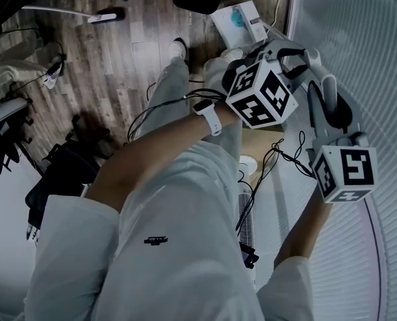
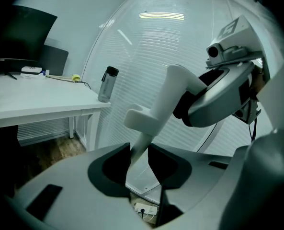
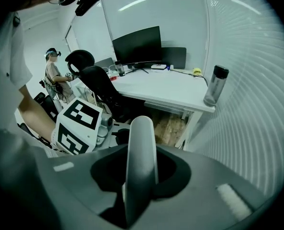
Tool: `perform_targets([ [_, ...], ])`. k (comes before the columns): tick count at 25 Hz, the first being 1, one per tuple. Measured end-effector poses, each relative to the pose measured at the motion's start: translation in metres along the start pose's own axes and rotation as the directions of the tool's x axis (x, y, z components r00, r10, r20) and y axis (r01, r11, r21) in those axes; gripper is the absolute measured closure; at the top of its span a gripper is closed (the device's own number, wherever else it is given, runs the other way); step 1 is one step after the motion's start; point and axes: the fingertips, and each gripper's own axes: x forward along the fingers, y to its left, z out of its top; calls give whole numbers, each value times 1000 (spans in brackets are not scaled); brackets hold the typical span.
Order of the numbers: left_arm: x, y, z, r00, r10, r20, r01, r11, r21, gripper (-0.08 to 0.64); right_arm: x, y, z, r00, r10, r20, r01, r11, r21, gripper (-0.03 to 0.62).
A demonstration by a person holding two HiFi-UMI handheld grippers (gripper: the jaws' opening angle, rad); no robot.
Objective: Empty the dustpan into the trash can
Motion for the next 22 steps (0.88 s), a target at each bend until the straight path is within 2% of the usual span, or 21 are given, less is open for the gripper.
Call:
perform_targets([
  [10, -10, -5, 20, 999, -44, 22, 44, 999, 23, 442, -15, 6, 15, 997, -73, 23, 72, 997, 23, 499],
  [22, -46, -7, 67, 995, -61, 84, 56, 996, 66, 442, -47, 27, 60, 988, -120, 93, 117, 992, 36, 497],
])
